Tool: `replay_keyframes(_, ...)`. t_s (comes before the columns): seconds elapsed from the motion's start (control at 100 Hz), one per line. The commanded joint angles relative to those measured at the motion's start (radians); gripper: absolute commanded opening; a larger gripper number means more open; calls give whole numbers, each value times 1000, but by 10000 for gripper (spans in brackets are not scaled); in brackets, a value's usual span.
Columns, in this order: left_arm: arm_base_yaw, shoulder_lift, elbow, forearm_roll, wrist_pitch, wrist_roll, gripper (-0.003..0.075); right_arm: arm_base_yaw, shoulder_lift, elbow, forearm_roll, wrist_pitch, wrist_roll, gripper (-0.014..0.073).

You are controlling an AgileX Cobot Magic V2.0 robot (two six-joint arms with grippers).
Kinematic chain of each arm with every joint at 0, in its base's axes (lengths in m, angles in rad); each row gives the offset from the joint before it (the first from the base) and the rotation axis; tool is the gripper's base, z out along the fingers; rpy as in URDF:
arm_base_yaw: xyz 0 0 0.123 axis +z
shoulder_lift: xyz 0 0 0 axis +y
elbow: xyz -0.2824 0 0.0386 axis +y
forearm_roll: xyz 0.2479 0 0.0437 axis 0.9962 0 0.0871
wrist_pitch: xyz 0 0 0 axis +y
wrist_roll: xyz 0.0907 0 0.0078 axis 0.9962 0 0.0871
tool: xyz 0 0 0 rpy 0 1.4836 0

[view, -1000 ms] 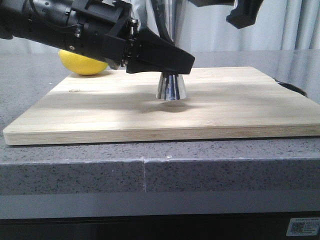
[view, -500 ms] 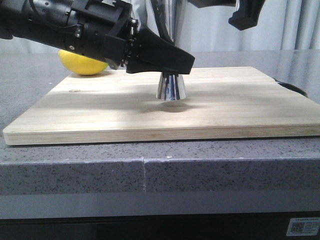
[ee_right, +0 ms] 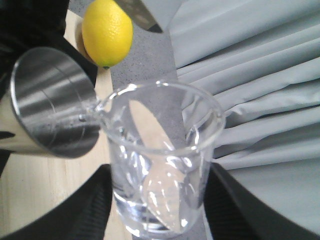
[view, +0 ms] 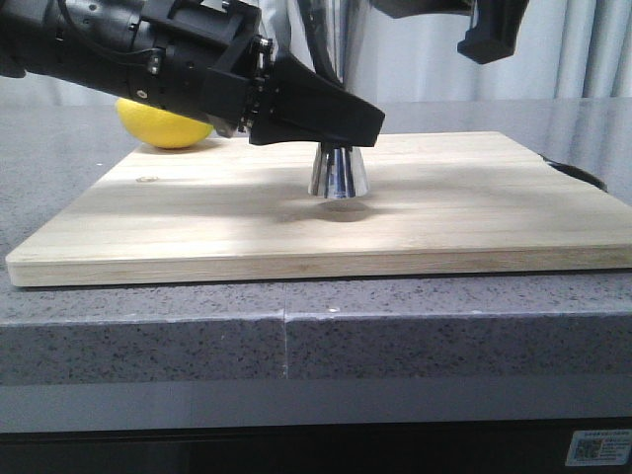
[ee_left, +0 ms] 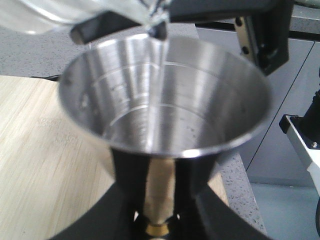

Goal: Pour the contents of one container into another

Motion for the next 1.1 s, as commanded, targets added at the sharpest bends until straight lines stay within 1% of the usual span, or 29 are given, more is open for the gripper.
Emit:
replay_keyframes(0.0, -6, -59, -29, -68, 90, 0, -11, 1, -39, -38, -9, -14, -1, 318)
replay_keyframes(1.09, -6, -59, -29, -68, 90, 0, -11, 10, -39, -58, -73, 3, -1, 318)
